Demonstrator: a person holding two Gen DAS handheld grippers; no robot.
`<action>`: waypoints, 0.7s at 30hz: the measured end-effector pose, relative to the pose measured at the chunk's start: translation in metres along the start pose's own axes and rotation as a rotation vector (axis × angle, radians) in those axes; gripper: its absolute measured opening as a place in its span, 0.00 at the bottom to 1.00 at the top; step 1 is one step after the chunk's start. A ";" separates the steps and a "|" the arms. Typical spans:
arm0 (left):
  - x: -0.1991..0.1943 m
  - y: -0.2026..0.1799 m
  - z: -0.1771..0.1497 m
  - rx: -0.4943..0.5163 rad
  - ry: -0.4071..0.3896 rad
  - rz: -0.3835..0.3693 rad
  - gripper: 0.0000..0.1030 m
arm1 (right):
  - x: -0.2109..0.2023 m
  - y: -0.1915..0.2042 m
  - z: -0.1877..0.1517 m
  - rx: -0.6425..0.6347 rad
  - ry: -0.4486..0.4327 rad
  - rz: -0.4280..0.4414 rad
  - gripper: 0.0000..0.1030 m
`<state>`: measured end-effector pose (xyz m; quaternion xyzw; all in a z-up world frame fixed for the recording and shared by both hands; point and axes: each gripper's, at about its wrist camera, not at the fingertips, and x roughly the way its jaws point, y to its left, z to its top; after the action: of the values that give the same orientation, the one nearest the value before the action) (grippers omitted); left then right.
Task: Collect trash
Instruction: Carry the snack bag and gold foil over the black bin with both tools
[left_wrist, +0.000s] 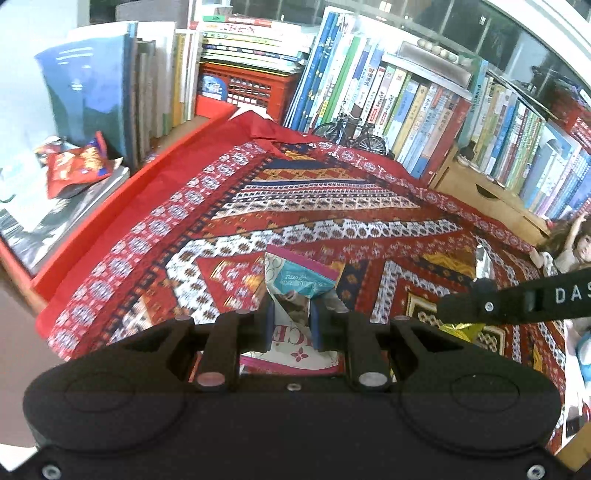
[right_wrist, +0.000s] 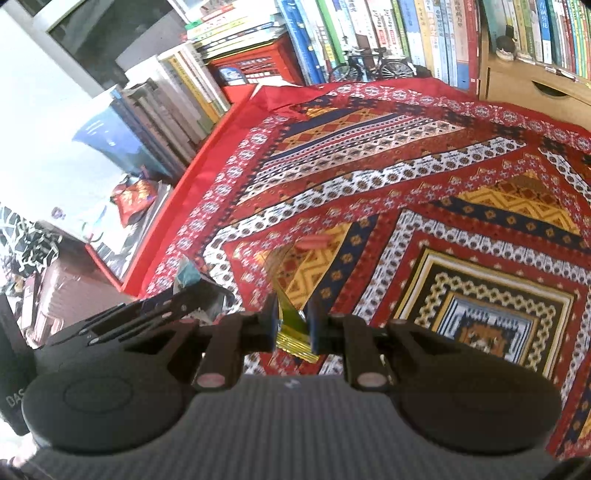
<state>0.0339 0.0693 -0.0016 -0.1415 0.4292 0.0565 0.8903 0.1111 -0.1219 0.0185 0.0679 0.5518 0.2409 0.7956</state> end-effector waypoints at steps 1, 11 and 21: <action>-0.009 0.001 -0.005 0.002 -0.004 0.004 0.17 | -0.004 0.004 -0.005 -0.005 -0.004 0.002 0.20; -0.079 0.026 -0.062 -0.024 -0.024 0.032 0.17 | -0.018 0.033 -0.066 -0.025 0.012 0.023 0.20; -0.092 0.062 -0.153 -0.069 0.072 0.090 0.18 | 0.011 0.051 -0.140 -0.024 0.109 0.026 0.20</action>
<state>-0.1514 0.0845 -0.0331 -0.1546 0.4648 0.1060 0.8654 -0.0286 -0.0945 -0.0256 0.0522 0.5906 0.2613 0.7617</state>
